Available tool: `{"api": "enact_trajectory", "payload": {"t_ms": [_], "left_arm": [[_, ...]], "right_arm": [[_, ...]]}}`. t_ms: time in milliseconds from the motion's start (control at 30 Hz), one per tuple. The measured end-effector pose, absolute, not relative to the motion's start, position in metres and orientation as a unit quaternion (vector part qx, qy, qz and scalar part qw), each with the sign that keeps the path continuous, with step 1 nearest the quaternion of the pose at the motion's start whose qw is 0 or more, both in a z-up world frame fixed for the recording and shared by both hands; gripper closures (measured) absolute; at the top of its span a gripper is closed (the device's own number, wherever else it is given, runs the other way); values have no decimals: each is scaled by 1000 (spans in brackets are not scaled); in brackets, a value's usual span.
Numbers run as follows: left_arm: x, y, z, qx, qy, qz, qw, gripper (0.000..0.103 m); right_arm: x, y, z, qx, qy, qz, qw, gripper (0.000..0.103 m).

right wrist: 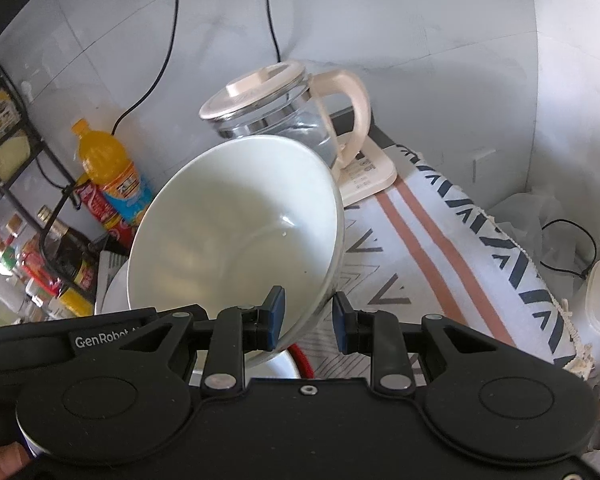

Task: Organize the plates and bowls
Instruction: 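Carry the smaller white bowl with both grippers onto the bowl stack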

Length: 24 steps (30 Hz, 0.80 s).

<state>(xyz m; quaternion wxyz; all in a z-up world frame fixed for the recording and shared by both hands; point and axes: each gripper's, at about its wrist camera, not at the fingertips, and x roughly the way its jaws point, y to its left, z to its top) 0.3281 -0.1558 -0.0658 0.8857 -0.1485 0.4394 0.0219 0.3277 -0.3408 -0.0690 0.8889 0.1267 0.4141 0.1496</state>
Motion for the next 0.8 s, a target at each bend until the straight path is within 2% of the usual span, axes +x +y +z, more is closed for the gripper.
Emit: {"api": "enact_trajectory", "payload": {"t_ms": [667,800], "left_arm": [[278,-133,-83,-153,464,53,871,82],[274,-133,-87,-149,467,53,870,82]], "right_arm": [[290,-318,-89,115,449,177,869,77],[285,-314,-90,110,443,177,872,74]]}}
